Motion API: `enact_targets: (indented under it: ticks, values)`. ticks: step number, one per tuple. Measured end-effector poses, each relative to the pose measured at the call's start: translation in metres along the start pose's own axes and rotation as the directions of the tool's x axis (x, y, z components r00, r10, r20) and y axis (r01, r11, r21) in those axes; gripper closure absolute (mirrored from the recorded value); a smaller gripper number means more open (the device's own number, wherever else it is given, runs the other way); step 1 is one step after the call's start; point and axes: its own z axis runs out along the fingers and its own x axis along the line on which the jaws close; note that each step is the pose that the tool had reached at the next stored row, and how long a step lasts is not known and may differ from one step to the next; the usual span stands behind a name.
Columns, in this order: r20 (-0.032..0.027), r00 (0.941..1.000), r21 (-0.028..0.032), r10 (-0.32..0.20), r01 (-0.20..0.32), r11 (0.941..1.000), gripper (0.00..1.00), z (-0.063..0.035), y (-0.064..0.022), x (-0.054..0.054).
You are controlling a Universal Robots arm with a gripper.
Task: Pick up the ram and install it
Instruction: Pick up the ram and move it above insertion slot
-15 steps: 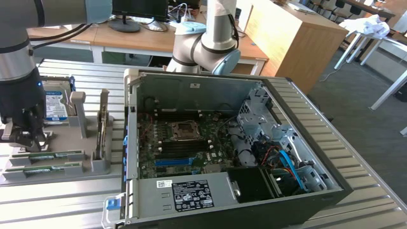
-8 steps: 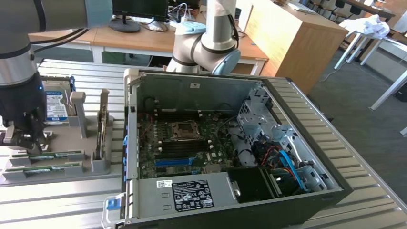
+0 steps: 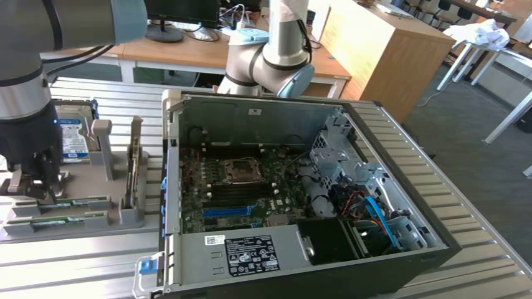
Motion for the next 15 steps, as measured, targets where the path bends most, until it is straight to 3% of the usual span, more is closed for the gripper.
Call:
enact_targets:
  ticks: [15]
  values:
    - [0.0,1.0,0.0,0.0,0.0,1.0,0.69,0.0016,-0.0003,0.006]
